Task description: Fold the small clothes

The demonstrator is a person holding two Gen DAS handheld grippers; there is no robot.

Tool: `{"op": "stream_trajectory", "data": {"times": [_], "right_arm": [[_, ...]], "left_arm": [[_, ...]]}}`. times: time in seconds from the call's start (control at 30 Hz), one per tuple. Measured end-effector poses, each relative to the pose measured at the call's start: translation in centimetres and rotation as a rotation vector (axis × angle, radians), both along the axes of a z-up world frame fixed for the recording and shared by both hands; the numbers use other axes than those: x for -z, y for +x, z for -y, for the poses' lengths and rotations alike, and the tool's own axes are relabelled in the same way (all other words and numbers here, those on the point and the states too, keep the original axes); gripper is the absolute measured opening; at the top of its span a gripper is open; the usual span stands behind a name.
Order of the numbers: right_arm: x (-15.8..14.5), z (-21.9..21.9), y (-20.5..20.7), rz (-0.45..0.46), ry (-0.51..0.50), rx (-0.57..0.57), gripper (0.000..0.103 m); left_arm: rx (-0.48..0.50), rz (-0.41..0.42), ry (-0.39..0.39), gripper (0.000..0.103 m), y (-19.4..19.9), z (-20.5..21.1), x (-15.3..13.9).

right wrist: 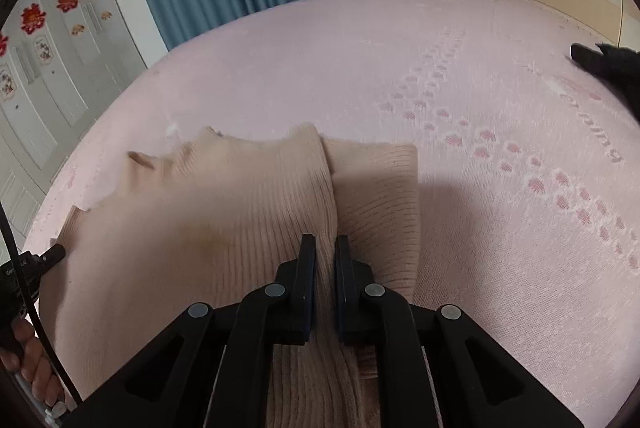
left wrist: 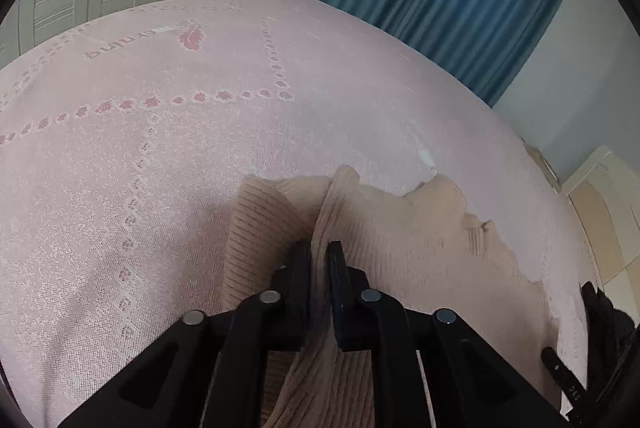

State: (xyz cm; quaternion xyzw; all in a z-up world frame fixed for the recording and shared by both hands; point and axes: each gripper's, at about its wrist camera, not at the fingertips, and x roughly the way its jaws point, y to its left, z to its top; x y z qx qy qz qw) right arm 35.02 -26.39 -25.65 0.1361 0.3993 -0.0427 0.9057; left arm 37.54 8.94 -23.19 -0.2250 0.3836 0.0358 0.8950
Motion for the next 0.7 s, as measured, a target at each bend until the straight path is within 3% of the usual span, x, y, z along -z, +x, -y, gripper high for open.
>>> {"op": "stream_trajectory", "data": {"times": [0.17,0.33,0.43,0.57,0.7], "right_arm": [[-1.0,-0.5,-0.6,0.023,-0.015,-0.024,0.04],[-2.1,-0.2,-2.1,0.065,0.02,-0.006,0.042],[-3.3,0.0,-3.4,0.109,0.054,0.005,0.042],[-4.4,-0.5,-6.2,0.154,0.061,-0.021,0.044],[-3.5,-0.8,-10.6,0.133,0.054,-0.041,0.045]], "left_arm": [[0.047,0.031,-0.022,0.034,-0.6,0.3,-0.7],[0.087,0.056,0.01,0.045,-1.9,1.2,-1.4],[0.118,0.067,0.04,0.046,-3.4,2.0,-2.0],[0.136,0.094,0.002,0.057,-6.1,2.7,-2.7],[0.194,0.064,-0.003,0.057,-10.6,3.6,-2.4]]}}
